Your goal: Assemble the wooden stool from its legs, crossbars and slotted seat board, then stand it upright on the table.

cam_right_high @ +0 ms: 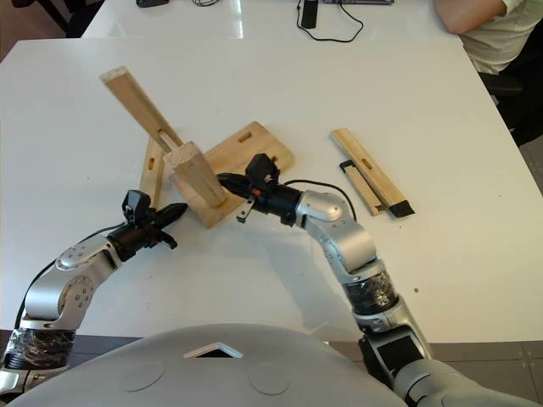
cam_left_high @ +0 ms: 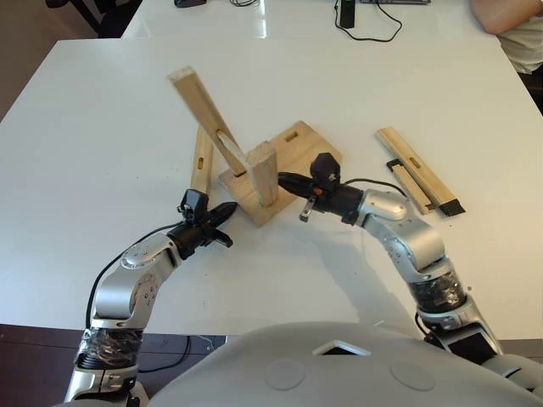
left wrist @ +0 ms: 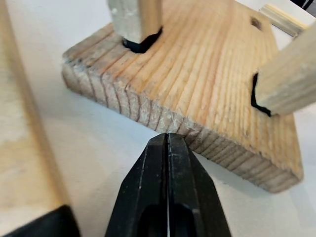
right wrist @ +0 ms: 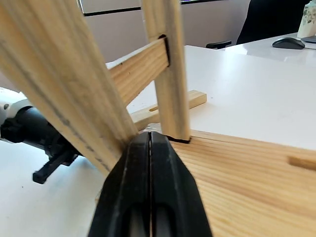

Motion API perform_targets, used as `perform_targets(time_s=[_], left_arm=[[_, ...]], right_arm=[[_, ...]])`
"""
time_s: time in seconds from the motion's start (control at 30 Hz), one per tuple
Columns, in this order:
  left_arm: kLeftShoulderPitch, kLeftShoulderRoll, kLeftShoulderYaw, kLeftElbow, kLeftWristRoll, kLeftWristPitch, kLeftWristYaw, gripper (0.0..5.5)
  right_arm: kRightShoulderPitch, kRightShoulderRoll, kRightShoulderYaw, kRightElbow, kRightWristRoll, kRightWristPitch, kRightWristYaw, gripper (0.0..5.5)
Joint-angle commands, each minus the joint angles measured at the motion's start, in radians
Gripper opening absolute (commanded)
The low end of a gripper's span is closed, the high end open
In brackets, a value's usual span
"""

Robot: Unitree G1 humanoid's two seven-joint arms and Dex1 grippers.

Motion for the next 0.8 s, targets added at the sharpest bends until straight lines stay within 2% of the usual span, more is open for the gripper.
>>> perform_targets(time_s=[0.03,0.13,0.23,0.37,0.47,0.63,0.8], left_arm=[[0.023,0.005,0.012,0.051,0.038,0.020,0.011,0.01],[0.021,0.016,0.016,0.070,0.049,0.011,-0.003,0.01],[0.005,0.038,0.015,0.031,0.043,0.006,-0.033,0.01],[0.081,0.094,0.031,-0.091,0.050,-0.012,-0.077,0.01],[0.125,0.104,-0.019,-0.118,0.081,-0.012,-0.091,0.01],[0.052,0.055,-0.076,-0.051,0.136,-0.008,-0.046,0.01],[-0.081,0.005,-0.072,0.055,0.167,-0.031,-0.009,0.01]], right_arm=[[-0.097,-0.039,-0.115,0.084,-0.044,-0.013,-0.062,0.00],[-0.255,-0.090,-0.195,0.331,-0.133,-0.082,-0.134,0.00],[-0.318,-0.210,-0.168,0.534,-0.282,-0.135,-0.154,0.00],[-0.195,-0.299,-0.193,0.402,-0.250,-0.091,-0.035,0.00],[-0.142,-0.303,-0.162,0.358,-0.253,-0.066,0.006,0.00],[-0.131,-0.293,-0.102,0.336,-0.249,-0.060,0.101,0.00],[-0.030,-0.383,-0.082,0.162,-0.217,-0.044,0.231,0.00]])
